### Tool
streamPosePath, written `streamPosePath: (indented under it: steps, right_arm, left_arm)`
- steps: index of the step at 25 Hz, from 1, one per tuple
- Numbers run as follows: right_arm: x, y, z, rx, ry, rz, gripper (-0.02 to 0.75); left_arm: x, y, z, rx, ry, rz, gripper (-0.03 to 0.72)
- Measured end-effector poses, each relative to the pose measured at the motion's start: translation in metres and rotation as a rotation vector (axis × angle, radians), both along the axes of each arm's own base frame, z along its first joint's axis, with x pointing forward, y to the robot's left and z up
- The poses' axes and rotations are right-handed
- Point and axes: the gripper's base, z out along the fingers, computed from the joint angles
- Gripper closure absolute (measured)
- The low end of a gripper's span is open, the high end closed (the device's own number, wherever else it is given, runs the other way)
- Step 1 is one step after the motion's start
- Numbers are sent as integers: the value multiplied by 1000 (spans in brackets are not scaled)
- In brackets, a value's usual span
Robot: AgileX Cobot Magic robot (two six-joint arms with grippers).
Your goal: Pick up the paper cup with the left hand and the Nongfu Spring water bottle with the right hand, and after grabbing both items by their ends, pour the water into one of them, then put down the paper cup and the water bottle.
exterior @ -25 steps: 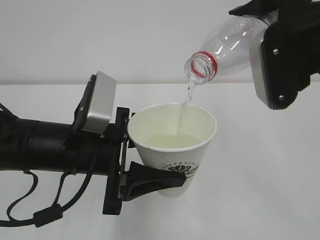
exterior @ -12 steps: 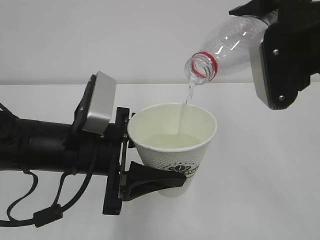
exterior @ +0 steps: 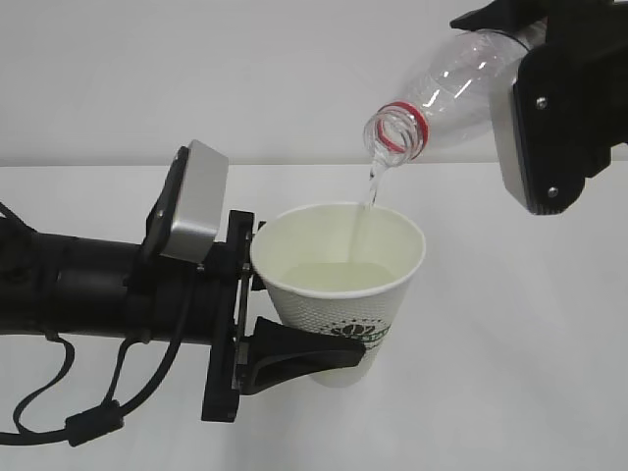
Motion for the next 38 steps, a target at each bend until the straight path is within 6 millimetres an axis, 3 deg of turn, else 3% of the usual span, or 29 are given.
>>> streamPosePath:
  steps: [38]
  right_arm:
    - [0, -1, 0, -1, -3, -8, 268]
  left_arm:
    - [0, 0, 0, 1, -1, -2, 190]
